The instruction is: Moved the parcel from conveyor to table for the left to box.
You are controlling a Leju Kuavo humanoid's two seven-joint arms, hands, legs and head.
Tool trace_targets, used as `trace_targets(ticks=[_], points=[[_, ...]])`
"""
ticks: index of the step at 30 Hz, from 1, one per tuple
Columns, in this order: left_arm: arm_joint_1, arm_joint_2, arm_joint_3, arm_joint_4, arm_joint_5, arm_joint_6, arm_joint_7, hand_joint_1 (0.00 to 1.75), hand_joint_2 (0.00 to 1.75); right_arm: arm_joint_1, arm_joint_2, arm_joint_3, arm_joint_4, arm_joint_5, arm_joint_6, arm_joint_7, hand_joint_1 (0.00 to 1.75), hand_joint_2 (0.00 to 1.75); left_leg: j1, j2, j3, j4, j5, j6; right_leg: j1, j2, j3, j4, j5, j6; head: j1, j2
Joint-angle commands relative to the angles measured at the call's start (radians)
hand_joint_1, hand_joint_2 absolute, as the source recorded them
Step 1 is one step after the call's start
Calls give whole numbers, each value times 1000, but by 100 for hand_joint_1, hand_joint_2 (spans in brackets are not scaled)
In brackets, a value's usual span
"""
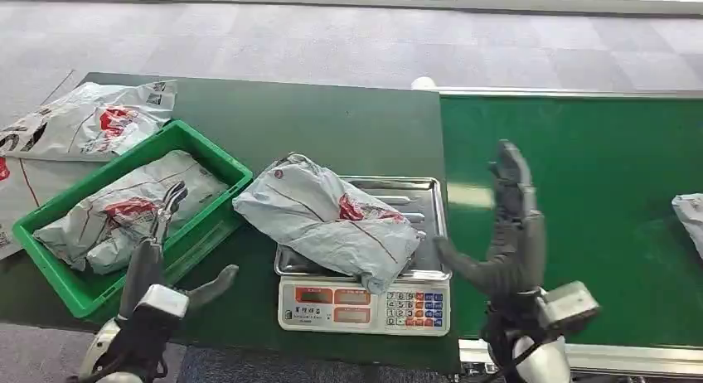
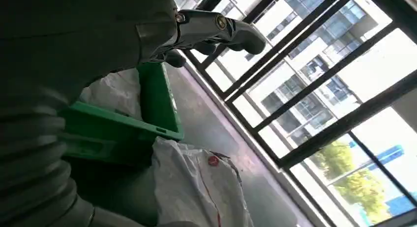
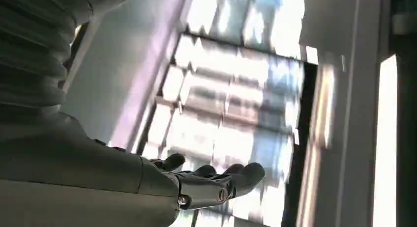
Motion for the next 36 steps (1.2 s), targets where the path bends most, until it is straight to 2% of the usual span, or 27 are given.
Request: trace_targets(ticks=[1,2,4,6,11,15,24,25,26,31,34,36], points=[[-479,-127,-347,551,-249,-41,282,0,175,179,107,-165,-167,-82,-326,-65,0,175,-1,-16,-3,-1,5,1,-1,-16,3,-2,0,1,0,0],[-518,-160,-360,639,-260,-49,305,0,175,163,83,-123,-130,-121,-326,-65,0,175,-2,-8,-1,-1,3,1,-2,-8,2,-1,0,1,0,0],[-579,-236,-383,815,-294,-21,335,0,175,123,84,-86,-71,-93,-326,-65,0,175,-1,-8,0,-2,5,2,-1,-7,5,-4,3,1,0,0],[-583,-257,-390,854,-298,-4,336,0,175,116,93,-80,-63,-80,-326,-65,0,175,-1,-1,1,-2,3,1,-2,-1,3,-2,5,1,0,0],[-630,-371,-434,1170,-297,0,371,0,175,95,92,-29,-65,-49,-326,-65,0,175,-1,3,1,-1,3,2,-3,4,2,-2,5,3,0,0],[-690,-374,-507,1335,-265,-37,368,0,175,58,69,11,-8,-94,-326,-65,0,175,-1,5,1,-1,3,3,-2,6,2,-2,6,3,0,0],[-691,-369,-547,1467,-297,-92,415,0,175,35,89,56,22,-89,-326,-65,0,175,-1,8,3,-2,2,2,-2,9,3,-2,6,3,0,0],[-693,-368,-551,1478,-301,-101,417,5,175,35,90,59,23,-90,-326,-65,0,175,-2,11,4,-5,3,2,-2,11,4,-5,8,2,0,0],[-691,-363,-542,1482,-297,-99,419,175,175,38,95,59,19,-83,-326,-65,0,175,-1,9,4,-3,2,2,-2,10,5,-3,6,3,0,0],[-683,-327,-428,1360,-248,93,353,175,175,76,108,44,-13,-47,-326,-58,0,175,-1,9,10,-3,1,3,-2,10,11,-1,5,3,0,0],[-690,-318,-419,1323,-248,72,360,175,175,87,105,44,-24,-45,-326,-57,0,175,-2,11,1,-4,2,3,-3,12,8,-1,6,2,0,0],[-682,-317,-417,1311,-250,65,364,175,175,87,105,44,-24,-45,-326,-57,0,175,-1,10,2,-3,1,3,-2,10,9,-2,5,2,0,0]])
